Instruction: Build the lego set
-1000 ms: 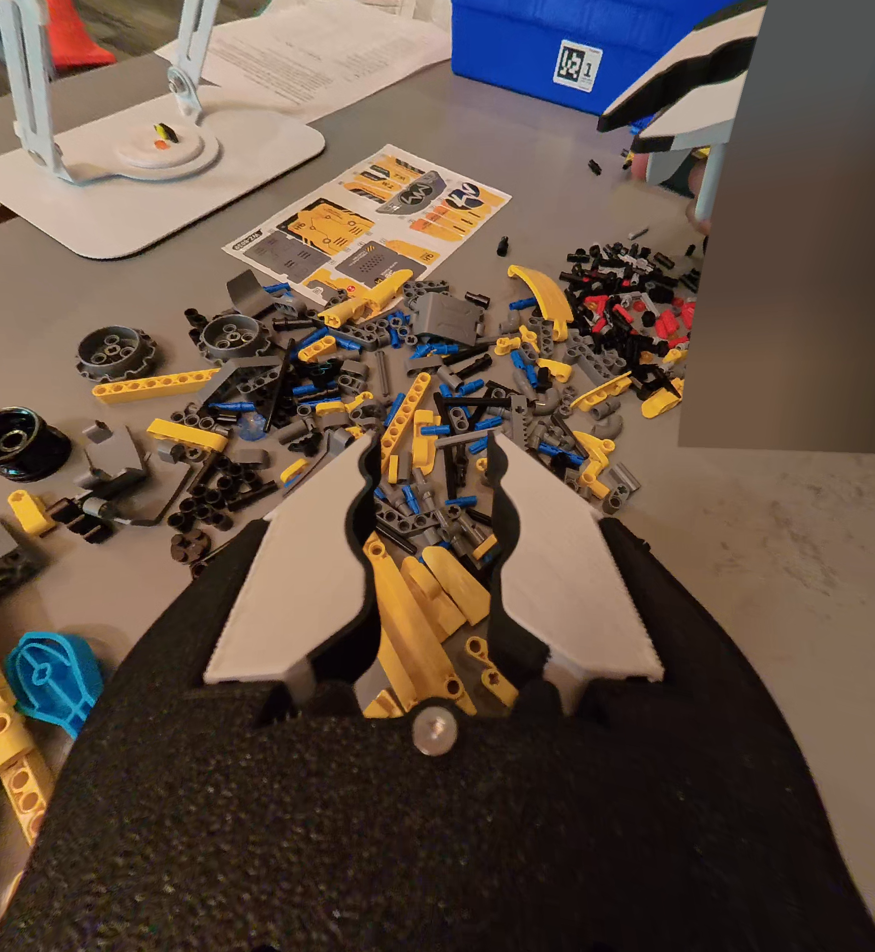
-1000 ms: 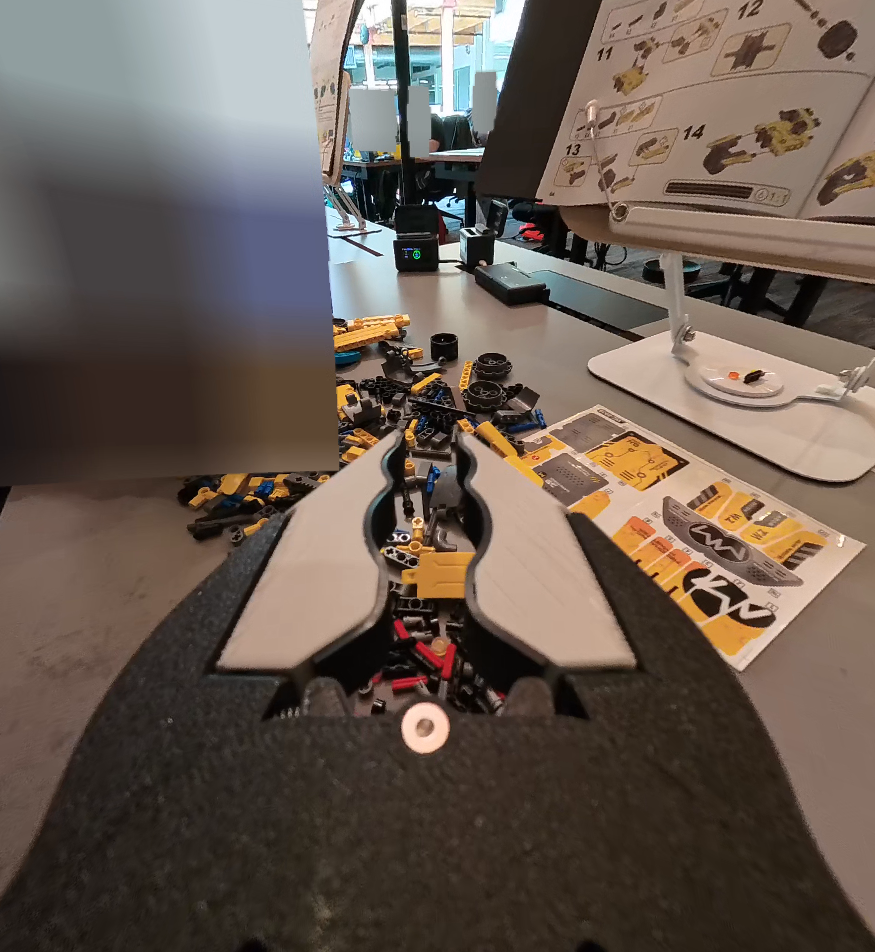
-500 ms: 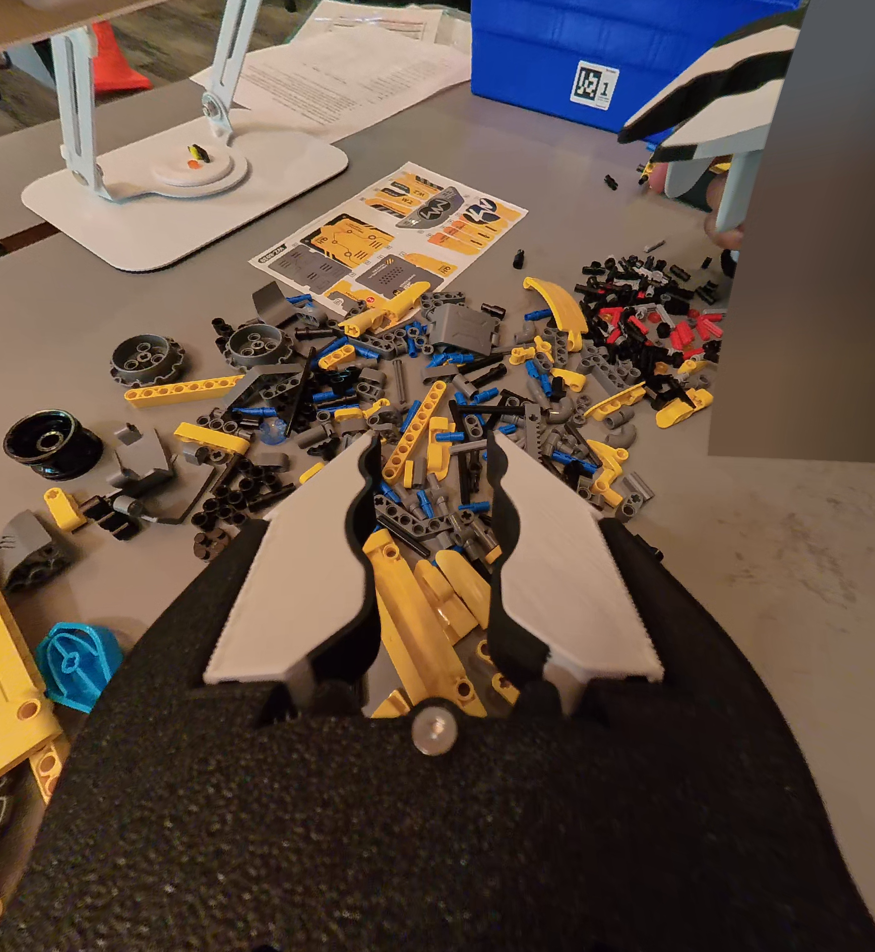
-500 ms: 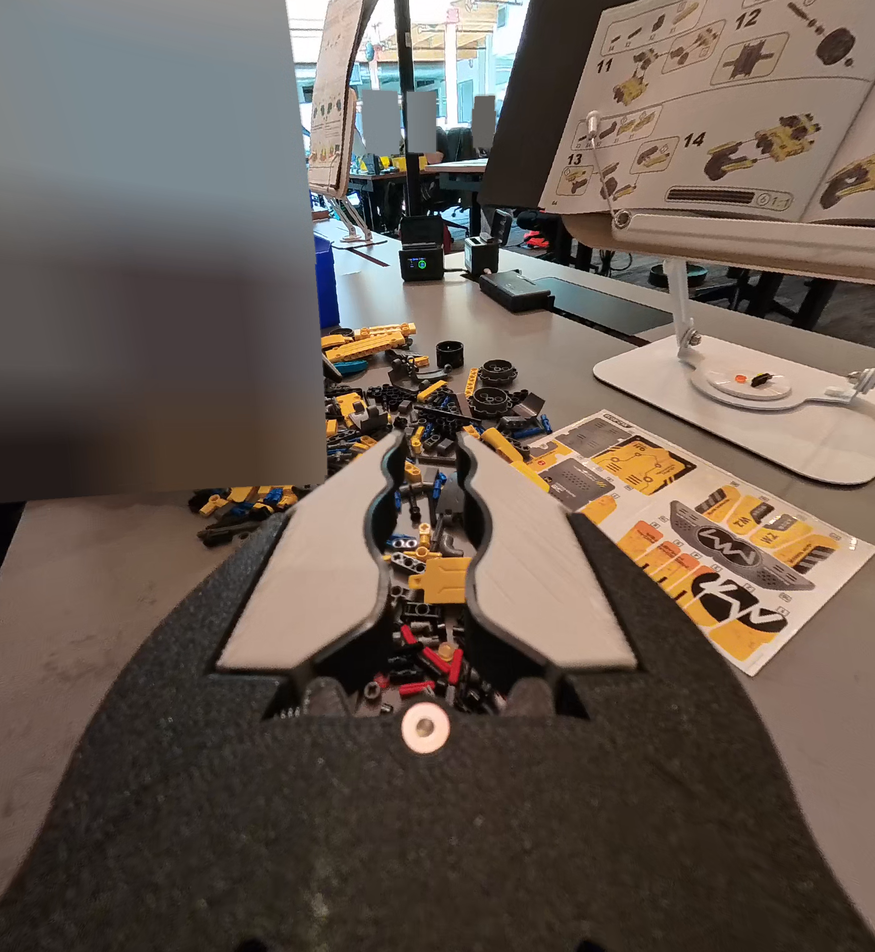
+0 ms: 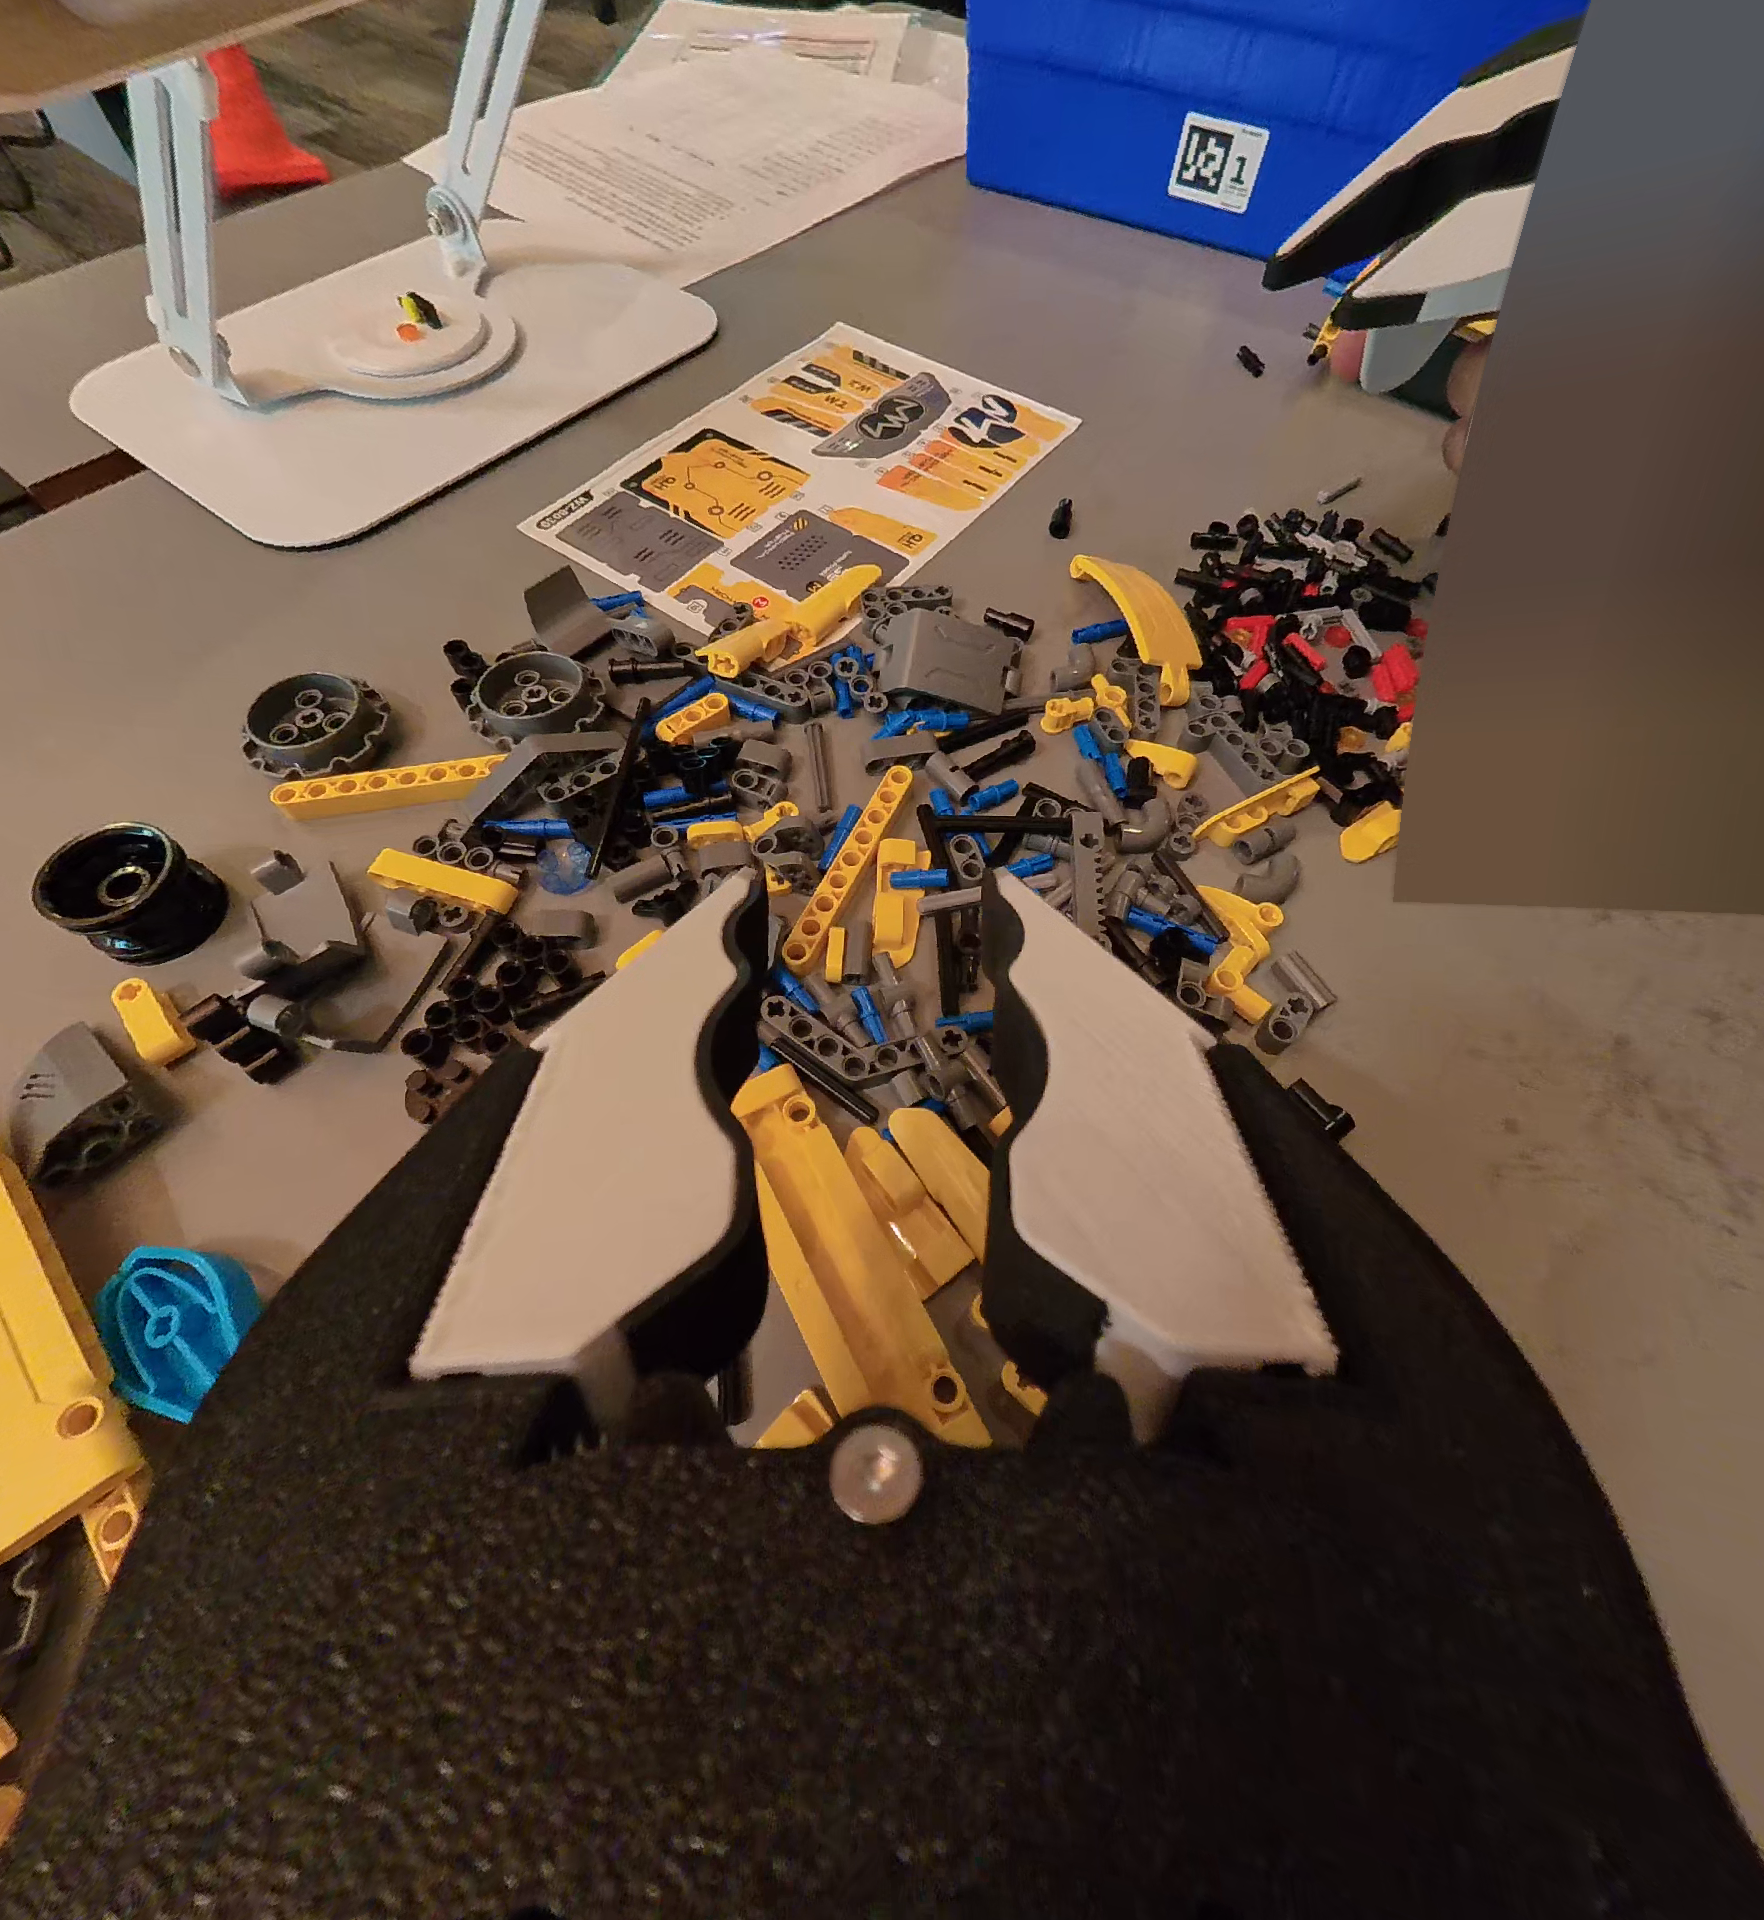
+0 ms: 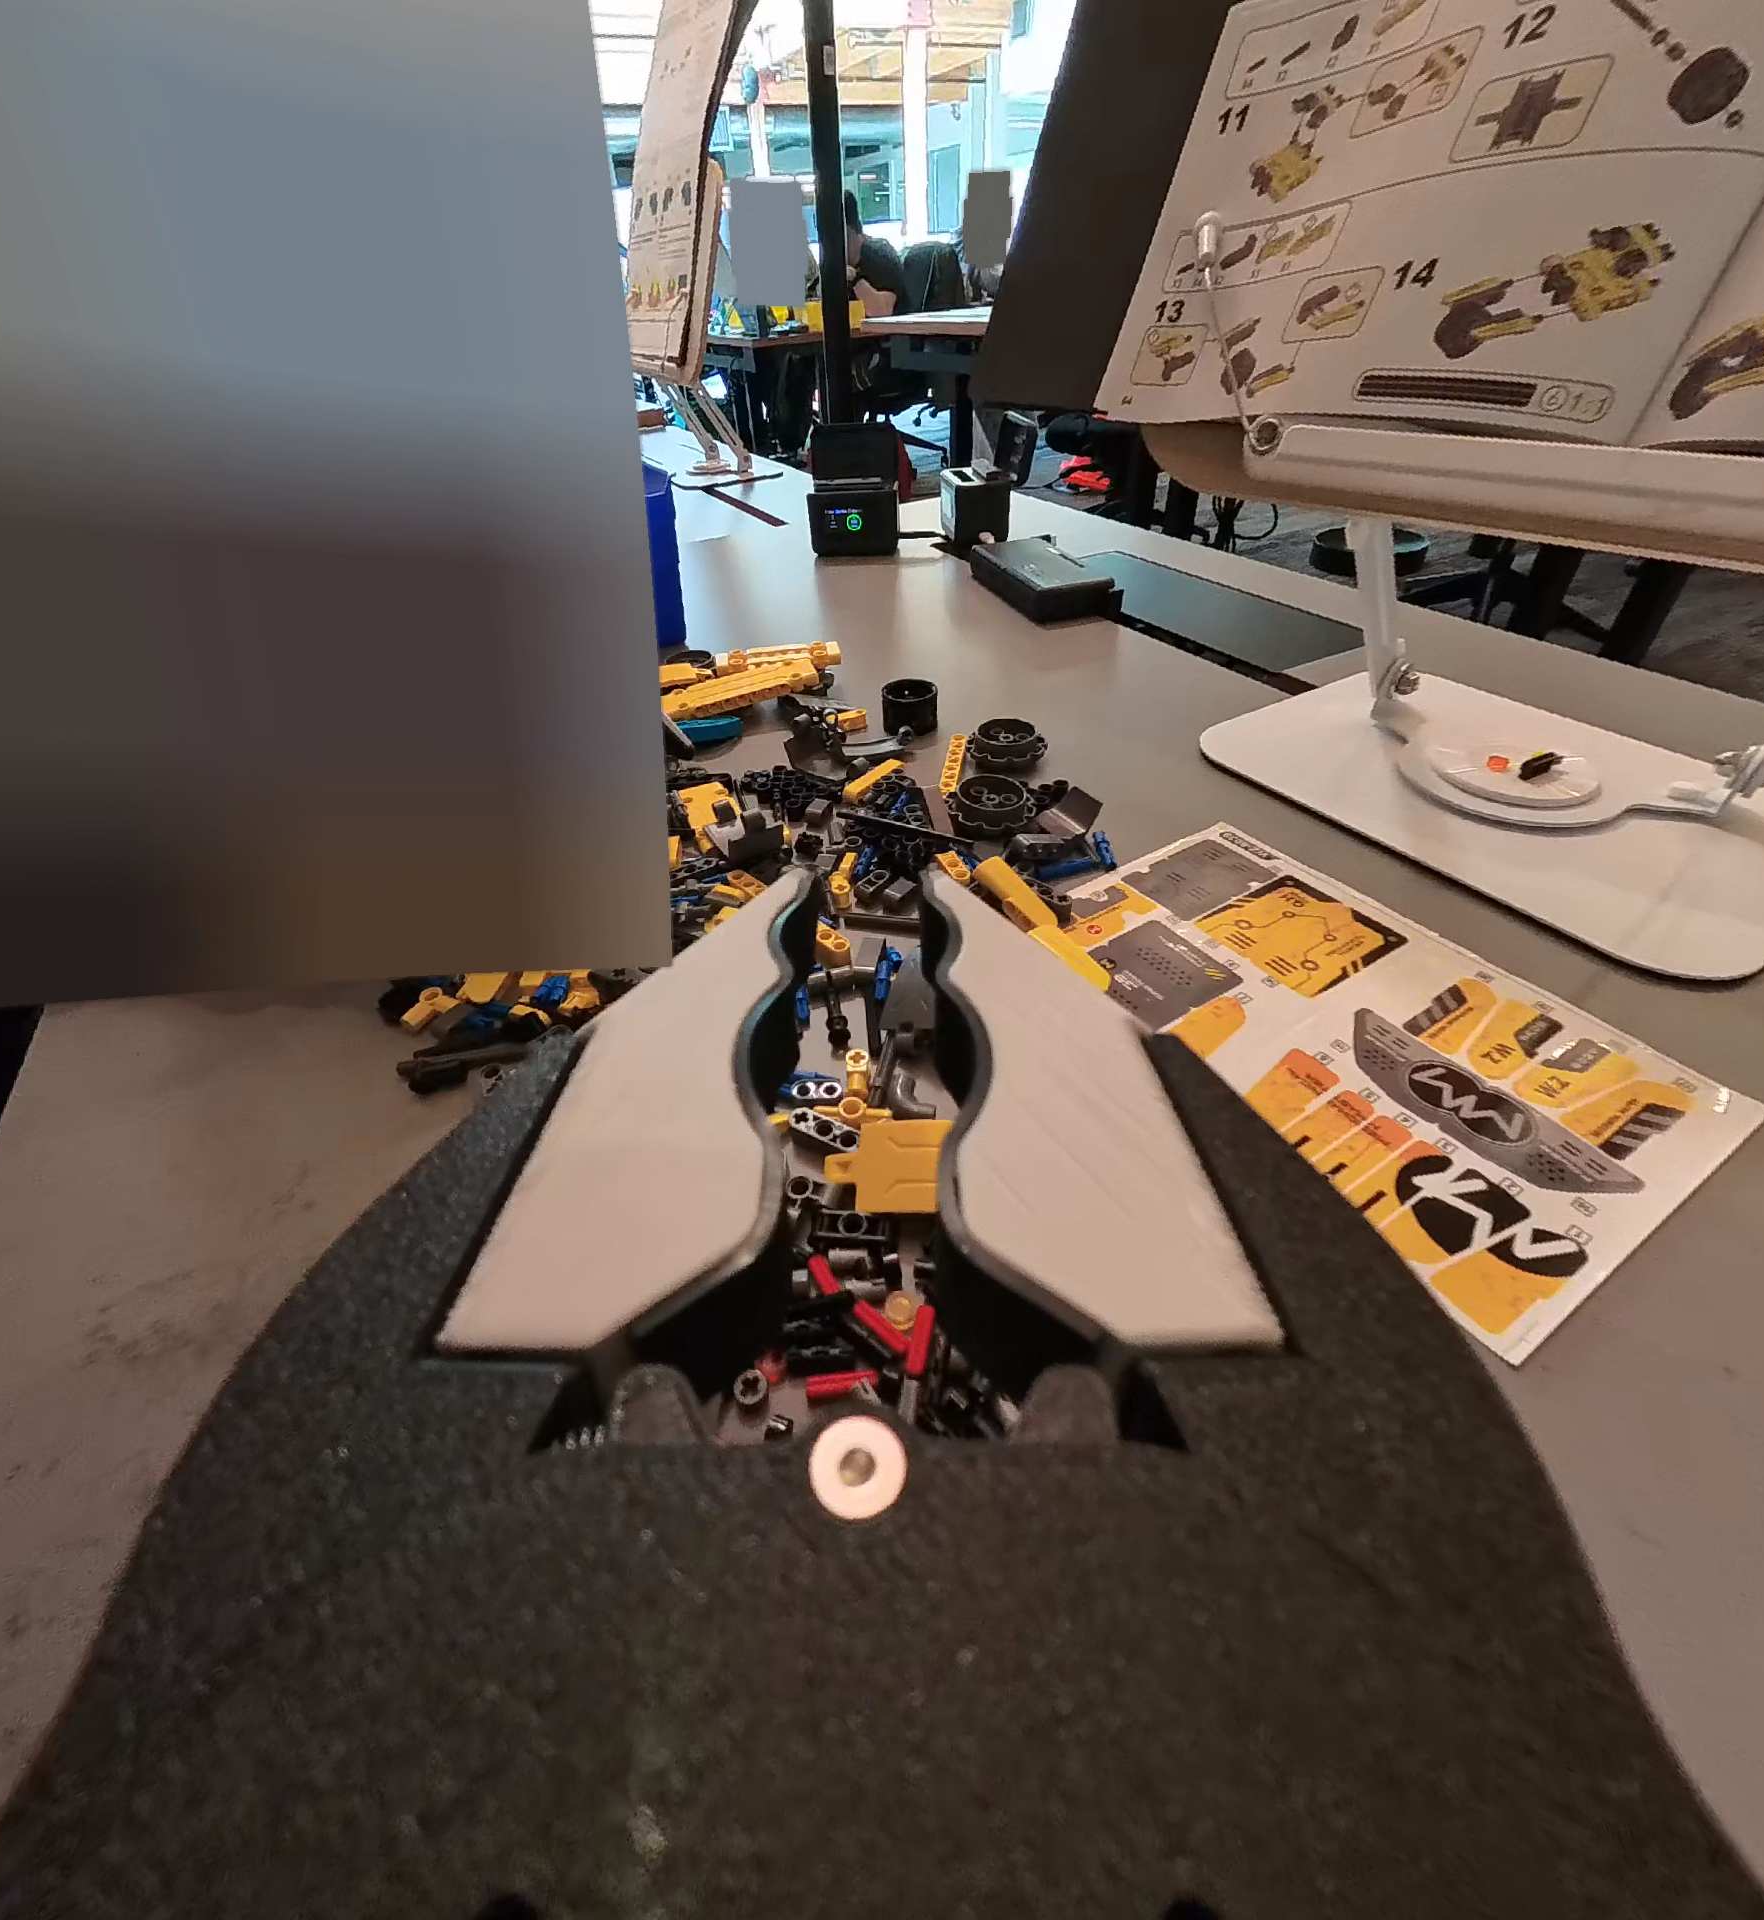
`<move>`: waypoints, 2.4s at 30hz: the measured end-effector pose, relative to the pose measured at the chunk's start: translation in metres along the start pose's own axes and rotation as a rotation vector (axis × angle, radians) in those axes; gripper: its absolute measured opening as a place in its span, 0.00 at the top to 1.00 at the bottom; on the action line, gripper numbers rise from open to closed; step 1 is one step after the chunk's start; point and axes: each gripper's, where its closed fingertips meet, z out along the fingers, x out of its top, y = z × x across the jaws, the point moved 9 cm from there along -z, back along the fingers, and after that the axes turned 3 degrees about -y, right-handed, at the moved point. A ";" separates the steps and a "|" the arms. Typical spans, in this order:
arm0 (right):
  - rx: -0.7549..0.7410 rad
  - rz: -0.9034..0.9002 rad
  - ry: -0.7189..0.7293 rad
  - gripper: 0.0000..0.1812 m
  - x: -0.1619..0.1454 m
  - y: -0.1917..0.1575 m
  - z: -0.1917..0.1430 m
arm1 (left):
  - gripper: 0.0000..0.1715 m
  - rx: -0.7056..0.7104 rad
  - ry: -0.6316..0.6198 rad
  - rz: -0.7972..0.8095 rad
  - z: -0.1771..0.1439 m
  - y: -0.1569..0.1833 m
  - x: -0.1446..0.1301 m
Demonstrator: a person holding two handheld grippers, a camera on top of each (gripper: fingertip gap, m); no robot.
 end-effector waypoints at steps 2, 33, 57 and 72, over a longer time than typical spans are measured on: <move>0.001 0.002 0.000 0.90 0.000 0.000 0.000 | 0.77 0.001 -0.003 0.001 0.000 0.000 0.000; 0.007 -0.008 -0.013 0.90 -0.001 -0.001 0.001 | 0.77 0.031 0.121 -0.122 -0.021 -0.023 0.002; 0.009 -0.021 0.016 0.90 0.003 -0.006 -0.001 | 1.00 0.139 0.326 -0.016 -0.056 -0.004 0.014; 0.059 0.095 0.065 0.90 0.008 -0.005 -0.004 | 0.61 0.782 0.089 -0.404 -0.255 -0.100 -0.031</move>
